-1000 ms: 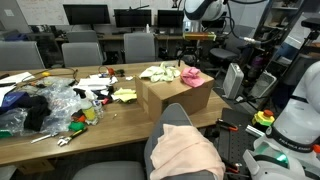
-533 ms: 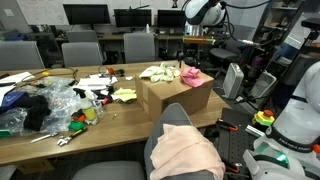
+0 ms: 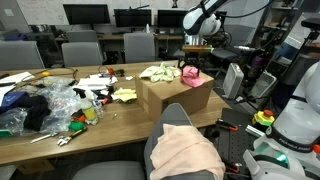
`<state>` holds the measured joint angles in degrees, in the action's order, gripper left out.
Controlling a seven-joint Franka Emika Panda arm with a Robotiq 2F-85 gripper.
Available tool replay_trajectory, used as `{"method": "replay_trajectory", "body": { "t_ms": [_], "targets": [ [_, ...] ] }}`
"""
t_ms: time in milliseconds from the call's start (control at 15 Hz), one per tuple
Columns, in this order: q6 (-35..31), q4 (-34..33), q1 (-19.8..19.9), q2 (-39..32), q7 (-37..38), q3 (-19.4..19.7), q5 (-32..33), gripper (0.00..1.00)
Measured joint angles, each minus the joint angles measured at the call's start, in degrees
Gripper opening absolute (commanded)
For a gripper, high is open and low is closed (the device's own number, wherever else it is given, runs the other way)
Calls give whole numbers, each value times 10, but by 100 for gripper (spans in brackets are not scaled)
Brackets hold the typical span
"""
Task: Put the peach and pink shirts and the green towel on the backrest of the chair respectively
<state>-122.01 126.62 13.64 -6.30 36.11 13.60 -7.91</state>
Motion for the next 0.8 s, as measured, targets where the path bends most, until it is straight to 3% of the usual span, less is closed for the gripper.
{"method": "replay_trajectory", "body": {
  "t_ms": [467,800],
  "targets": [
    [-3,3,16,-12,-4,17,-64,100],
    [-40,5,24,-12,-3,26,-86,100]
  ]
}}
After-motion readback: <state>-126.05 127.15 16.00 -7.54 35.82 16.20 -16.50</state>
